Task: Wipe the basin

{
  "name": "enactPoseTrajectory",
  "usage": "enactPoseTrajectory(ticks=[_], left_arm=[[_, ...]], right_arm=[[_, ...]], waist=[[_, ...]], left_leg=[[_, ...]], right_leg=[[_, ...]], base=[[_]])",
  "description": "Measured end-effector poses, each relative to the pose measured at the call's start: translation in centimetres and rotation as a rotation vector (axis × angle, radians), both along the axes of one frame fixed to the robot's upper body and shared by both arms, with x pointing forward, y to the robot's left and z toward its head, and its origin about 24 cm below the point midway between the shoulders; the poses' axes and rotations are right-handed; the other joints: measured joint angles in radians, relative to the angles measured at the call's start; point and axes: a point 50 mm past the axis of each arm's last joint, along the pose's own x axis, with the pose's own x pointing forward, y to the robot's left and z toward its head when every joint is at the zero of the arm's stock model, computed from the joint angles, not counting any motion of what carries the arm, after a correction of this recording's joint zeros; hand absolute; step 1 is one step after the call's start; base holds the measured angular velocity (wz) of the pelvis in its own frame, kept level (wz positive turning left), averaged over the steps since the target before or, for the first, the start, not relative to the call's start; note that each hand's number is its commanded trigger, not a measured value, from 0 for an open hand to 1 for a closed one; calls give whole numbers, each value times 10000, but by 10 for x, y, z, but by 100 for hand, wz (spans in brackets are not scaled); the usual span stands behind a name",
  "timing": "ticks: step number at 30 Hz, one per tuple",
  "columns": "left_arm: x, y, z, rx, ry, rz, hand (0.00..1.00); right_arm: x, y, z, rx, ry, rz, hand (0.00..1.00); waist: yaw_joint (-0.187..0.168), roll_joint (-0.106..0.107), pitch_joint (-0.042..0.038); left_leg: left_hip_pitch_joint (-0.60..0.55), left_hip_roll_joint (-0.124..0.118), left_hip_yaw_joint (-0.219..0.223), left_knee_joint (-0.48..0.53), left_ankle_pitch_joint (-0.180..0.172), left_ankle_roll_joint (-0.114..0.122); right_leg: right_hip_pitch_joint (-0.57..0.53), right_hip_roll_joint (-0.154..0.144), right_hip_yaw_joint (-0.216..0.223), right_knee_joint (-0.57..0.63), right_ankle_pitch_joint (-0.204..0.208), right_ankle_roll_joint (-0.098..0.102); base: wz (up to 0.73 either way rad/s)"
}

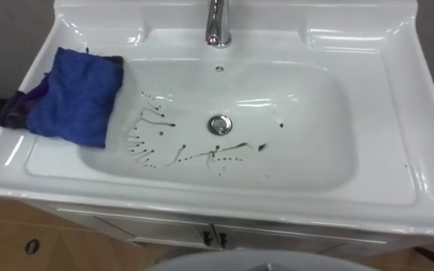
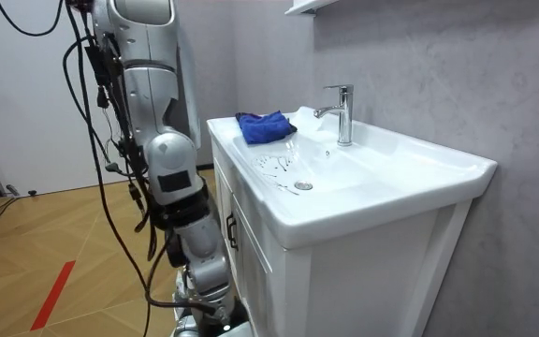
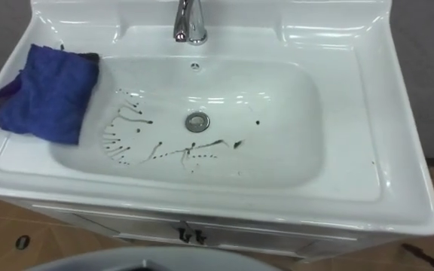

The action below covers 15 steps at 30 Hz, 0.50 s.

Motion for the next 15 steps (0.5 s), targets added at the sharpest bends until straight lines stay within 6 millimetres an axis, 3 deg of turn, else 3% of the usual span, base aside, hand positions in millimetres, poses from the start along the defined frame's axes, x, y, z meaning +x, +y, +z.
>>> enactPoseTrajectory(ticks=[5, 10, 15], left_arm=[[12, 28, 28, 2061, -1065, 979, 0], [25, 47, 54, 3510, -1777, 1453, 0], [56, 63, 89, 5332, -3166, 1479, 0]], right_arm=[[13, -9, 5, -485, -740, 228, 0], [8, -10, 6, -558, -828, 236, 0], [5, -10, 6, -733, -735, 305, 0]], waist=[[110, 115, -83], [329, 177, -136], [482, 241, -149]], left_leg=[[-98, -26, -88, 10, 46, 1], [-164, -54, -175, -1, 56, 0], [-136, -39, -191, 8, 61, -3]], right_leg=[[-76, -8, -111, -11, -3, -6], [-105, -11, -154, -2, -7, -4], [-88, -5, -162, 58, -4, -5]], base=[[7], [3], [0]])
